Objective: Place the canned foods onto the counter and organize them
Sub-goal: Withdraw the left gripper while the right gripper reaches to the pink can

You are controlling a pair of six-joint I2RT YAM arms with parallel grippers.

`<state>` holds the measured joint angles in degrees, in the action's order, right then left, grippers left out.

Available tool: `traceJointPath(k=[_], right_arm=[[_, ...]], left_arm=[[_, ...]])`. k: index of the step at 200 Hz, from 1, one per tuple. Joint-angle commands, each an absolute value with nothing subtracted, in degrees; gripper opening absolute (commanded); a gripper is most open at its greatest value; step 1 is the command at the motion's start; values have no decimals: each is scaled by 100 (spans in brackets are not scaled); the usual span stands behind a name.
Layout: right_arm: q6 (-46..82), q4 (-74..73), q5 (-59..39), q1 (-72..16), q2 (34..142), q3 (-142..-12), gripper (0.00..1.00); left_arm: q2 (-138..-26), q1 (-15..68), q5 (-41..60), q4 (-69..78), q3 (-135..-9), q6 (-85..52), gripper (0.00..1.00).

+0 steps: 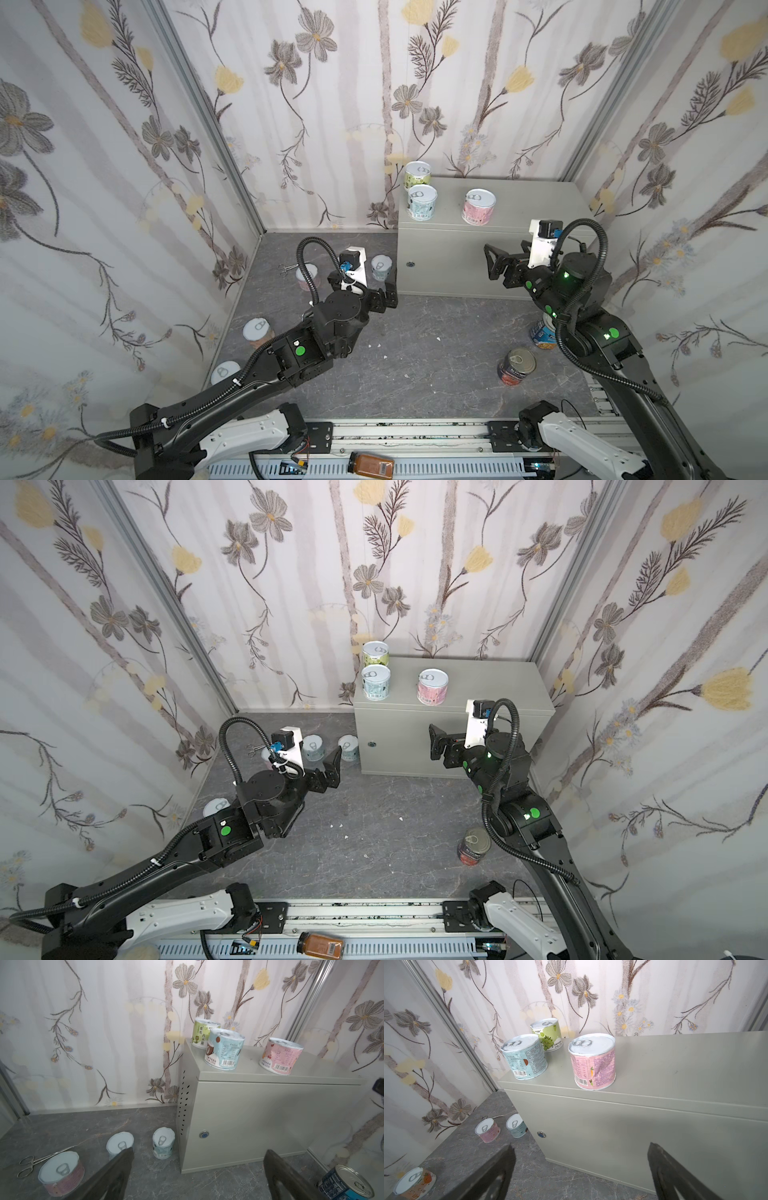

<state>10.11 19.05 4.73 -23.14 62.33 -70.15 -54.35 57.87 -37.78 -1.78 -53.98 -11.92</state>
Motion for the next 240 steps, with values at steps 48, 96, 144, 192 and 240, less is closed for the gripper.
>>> traceJointPath(k=[48, 96, 144, 192, 240], right_arm=[[716, 1667, 79, -2101, 7221, -7853, 100], [597, 1620, -8, -2035, 7869, -8338, 98], [528, 1700, 57, -1946, 8446, -8756, 95], [482, 1733, 37, -1890, 8824, -9027, 89], [416, 1789, 75, -1852, 9392, -9361, 83]], left_arm=[[-5117, 5556, -3673, -97, -3838, -2730, 100], [-5193, 5551, -3681, 213, -3140, -3008, 100], [-4989, 5308, -3447, 747, -2500, -3047, 100], [-5171, 5121, -3120, 1360, -2096, -3067, 100], [-5510, 5010, -2966, 1638, -2074, -2969, 100]])
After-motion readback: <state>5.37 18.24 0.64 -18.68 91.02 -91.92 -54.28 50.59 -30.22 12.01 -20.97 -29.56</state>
